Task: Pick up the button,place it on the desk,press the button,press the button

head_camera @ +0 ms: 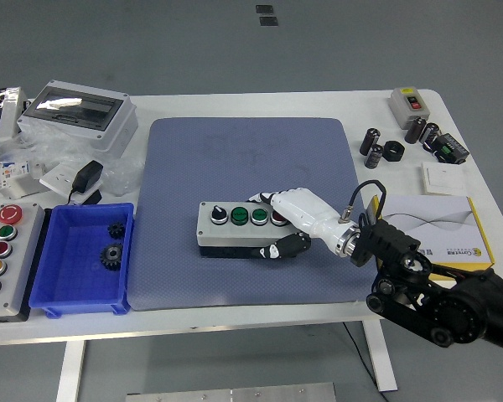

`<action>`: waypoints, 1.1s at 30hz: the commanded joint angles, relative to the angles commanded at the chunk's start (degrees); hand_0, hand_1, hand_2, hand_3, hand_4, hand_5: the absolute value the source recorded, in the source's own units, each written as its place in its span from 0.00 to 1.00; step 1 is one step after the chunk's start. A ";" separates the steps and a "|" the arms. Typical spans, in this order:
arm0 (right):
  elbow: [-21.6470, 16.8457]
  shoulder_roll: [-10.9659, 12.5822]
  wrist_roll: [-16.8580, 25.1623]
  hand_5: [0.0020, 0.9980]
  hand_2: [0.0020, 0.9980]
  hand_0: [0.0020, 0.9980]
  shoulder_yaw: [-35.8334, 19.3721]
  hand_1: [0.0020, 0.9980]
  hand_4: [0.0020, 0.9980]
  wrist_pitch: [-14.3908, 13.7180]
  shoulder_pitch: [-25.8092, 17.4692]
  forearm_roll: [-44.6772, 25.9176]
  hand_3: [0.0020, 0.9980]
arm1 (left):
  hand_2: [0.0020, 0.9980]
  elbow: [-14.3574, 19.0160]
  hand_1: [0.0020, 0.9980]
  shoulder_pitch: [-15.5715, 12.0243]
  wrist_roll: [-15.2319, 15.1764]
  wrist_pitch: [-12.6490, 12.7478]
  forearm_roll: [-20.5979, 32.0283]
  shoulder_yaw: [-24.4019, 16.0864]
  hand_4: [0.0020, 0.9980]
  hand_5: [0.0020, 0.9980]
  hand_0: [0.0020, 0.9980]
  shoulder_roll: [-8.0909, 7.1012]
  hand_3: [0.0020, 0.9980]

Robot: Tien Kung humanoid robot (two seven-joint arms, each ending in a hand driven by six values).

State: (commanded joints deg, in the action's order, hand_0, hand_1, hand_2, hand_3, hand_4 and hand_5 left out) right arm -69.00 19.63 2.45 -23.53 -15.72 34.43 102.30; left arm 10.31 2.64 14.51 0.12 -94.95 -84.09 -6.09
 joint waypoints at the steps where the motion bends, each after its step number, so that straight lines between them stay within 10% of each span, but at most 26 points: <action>1: -0.04 0.04 -0.02 0.00 0.61 0.46 -0.13 0.58 0.40 0.24 -0.02 -0.06 0.68 | 0.54 0.00 0.60 0.00 0.01 0.00 -0.04 -0.03 0.65 0.20 0.60 -0.01 0.61; 3: -0.15 0.13 -0.10 0.00 0.61 0.46 -0.38 0.58 0.40 0.72 -0.05 -0.16 0.68 | 0.54 0.00 0.60 0.00 0.00 0.00 -0.06 -0.03 0.65 0.20 0.60 -0.02 0.61; 4: -0.20 0.19 -0.12 0.00 0.69 0.71 -0.49 0.70 0.49 0.93 -0.06 -0.19 0.71 | 0.54 0.00 0.60 0.01 0.00 0.00 -0.08 -0.04 0.65 0.20 0.60 -0.02 0.61; 9: -0.86 0.59 -0.30 0.00 0.69 0.71 -1.33 0.70 0.49 2.79 -0.24 -2.46 0.71 | 0.54 0.00 0.60 0.05 -0.03 -0.01 -0.09 -0.02 0.65 0.20 0.60 -0.09 0.61; 10: -0.96 0.65 -0.33 0.00 0.82 0.85 -1.47 0.80 0.60 3.07 -0.28 -2.97 0.84 | 0.53 0.00 0.60 0.05 -0.03 -0.01 -0.12 -0.05 0.65 0.20 0.60 -0.10 0.61; 33: -7.73 4.86 -0.84 0.01 0.92 0.93 -8.30 0.89 0.68 15.73 -1.47 -23.18 0.92 | 0.53 0.00 0.60 0.04 0.05 -0.08 -0.35 0.20 0.65 0.20 0.60 -0.16 0.61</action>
State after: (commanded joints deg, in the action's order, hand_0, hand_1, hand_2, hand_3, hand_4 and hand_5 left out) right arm -76.72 24.49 1.61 -31.84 0.01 32.96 79.12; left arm 10.31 2.69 14.56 0.04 -95.31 -83.89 -6.25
